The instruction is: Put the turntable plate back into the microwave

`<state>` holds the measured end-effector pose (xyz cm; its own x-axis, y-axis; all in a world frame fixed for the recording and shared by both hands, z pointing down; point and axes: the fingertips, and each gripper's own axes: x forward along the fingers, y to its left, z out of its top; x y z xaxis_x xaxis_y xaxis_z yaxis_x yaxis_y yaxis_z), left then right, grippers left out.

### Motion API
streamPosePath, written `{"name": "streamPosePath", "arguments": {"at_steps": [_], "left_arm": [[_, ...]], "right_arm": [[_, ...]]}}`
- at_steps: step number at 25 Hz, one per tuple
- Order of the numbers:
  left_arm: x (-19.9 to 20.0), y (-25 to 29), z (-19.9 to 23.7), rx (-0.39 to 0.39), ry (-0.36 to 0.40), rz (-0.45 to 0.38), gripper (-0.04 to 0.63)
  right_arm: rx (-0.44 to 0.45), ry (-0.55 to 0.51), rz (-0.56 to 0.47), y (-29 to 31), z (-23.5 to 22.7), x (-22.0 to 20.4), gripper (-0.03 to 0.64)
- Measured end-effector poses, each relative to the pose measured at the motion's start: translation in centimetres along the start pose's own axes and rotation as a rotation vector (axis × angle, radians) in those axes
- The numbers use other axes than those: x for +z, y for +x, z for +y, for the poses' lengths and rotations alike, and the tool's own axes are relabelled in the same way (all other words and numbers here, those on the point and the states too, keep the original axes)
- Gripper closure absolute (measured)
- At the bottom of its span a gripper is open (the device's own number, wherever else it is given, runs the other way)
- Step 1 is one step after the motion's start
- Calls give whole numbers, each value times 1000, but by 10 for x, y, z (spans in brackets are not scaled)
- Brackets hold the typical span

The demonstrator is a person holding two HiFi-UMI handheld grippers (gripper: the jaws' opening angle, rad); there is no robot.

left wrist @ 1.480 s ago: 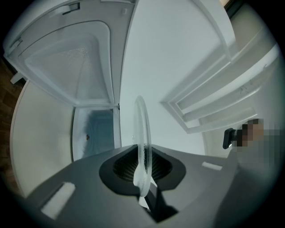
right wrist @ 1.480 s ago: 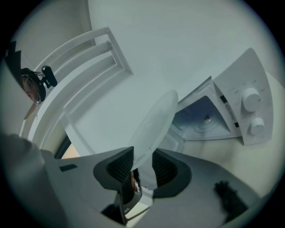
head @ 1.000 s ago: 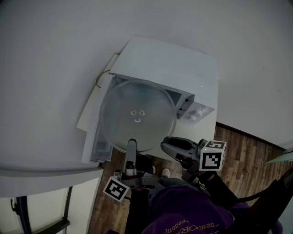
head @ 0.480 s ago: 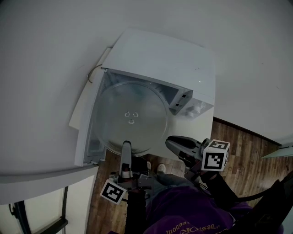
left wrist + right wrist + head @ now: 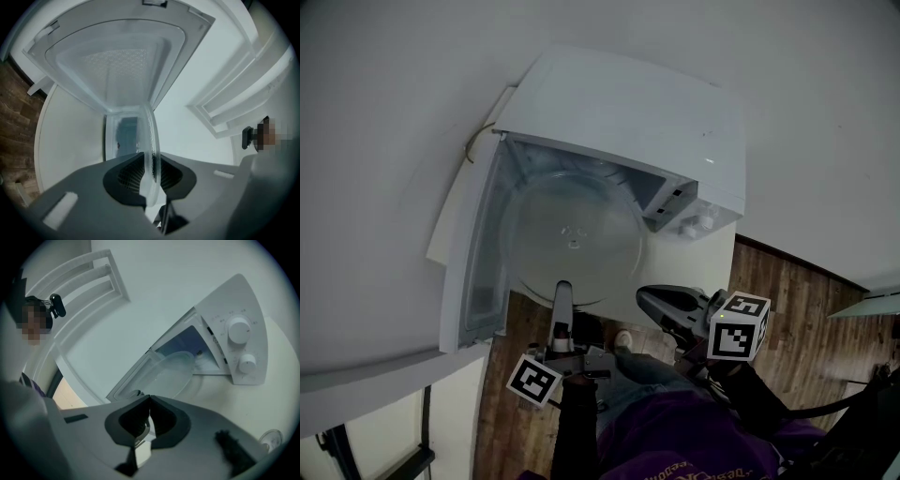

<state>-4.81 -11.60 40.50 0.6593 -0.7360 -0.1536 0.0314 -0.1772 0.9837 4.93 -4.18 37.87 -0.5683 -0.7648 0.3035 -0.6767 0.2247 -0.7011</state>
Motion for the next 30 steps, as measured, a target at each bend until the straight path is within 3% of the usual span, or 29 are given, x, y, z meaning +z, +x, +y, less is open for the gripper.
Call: {"name": "streamPosePath", "arguments": {"at_steps": [17, 30], "left_arm": [[3, 42, 58, 20, -58, 1, 535], [8, 78, 80, -27, -73, 28, 535]], "right_arm": [[-22, 13, 31, 38, -31, -12, 606], [-18, 41, 43, 61, -48, -22, 606]]}}
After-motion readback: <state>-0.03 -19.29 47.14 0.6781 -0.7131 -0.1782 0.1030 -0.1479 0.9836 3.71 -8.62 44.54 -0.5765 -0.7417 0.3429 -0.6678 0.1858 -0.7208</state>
